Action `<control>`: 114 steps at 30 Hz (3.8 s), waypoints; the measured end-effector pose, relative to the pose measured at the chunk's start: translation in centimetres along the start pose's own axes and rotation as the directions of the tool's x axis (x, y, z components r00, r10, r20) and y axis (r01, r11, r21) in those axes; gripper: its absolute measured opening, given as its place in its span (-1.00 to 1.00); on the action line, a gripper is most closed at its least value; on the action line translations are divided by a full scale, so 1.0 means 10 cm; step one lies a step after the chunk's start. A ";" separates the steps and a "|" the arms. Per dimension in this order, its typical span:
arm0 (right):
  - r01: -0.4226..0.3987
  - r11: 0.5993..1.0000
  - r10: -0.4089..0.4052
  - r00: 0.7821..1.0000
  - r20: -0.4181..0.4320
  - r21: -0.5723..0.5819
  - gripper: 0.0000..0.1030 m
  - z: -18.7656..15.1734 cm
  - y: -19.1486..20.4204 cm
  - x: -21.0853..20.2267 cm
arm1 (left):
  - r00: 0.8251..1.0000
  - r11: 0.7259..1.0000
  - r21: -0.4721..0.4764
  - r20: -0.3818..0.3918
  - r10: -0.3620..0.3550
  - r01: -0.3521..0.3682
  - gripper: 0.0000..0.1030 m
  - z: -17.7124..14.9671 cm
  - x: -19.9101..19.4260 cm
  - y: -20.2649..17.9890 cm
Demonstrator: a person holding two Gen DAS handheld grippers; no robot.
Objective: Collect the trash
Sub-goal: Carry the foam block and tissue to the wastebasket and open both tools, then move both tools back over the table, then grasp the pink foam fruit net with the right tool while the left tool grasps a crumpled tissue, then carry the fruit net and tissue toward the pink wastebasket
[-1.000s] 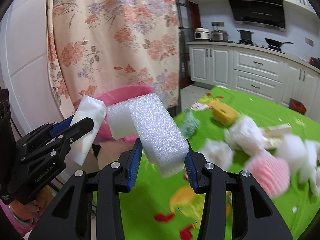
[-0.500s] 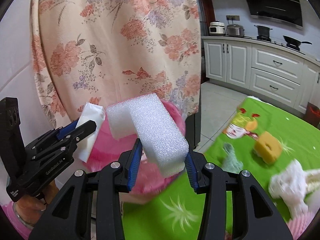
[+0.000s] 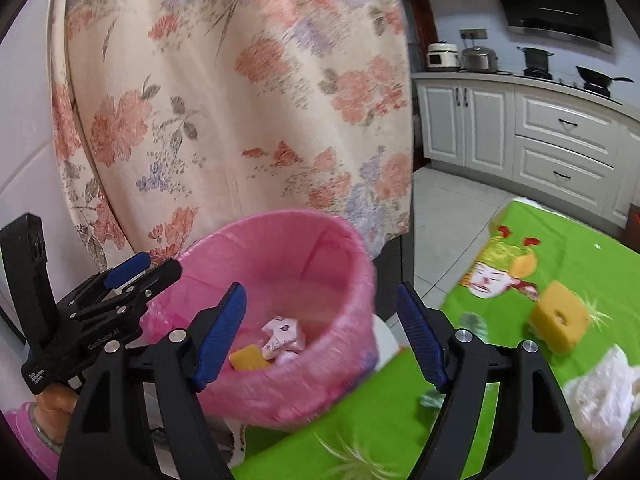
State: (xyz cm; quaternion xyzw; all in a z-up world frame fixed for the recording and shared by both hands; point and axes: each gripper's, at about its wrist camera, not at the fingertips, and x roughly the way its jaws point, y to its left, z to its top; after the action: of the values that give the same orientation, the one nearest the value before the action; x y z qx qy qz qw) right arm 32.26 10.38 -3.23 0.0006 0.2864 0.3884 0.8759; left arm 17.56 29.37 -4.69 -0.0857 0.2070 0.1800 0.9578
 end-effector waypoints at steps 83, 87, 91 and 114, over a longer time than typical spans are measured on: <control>0.596 0.648 -0.673 0.740 -0.011 0.473 -0.48 -1.85 -3.26 -3.00 | 0.939 0.936 0.141 -0.177 -0.296 0.322 -0.56 -0.83 0.12 -2.88; 0.586 0.655 -0.669 0.743 0.006 0.477 -0.48 -1.90 -3.07 -3.04 | 0.942 0.938 0.137 -0.152 -0.299 0.320 -0.56 -0.83 0.04 -2.83; 0.584 0.657 -0.672 0.740 0.020 0.477 -0.48 -1.97 -2.86 -3.08 | 0.942 0.938 0.128 -0.136 -0.306 0.323 -0.56 -0.86 -0.07 -2.77; 0.538 0.769 -0.598 0.796 0.090 0.345 -0.48 -2.12 -1.48 -3.25 | 0.918 0.887 0.237 -0.121 -0.378 0.396 -0.56 -1.20 -0.90 -2.41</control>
State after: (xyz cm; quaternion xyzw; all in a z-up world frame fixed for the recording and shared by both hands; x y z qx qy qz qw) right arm 14.32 -26.80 -7.99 0.0853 0.2417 0.0534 0.9651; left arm 14.73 1.51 -9.44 -0.0070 0.2415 -0.0462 0.9693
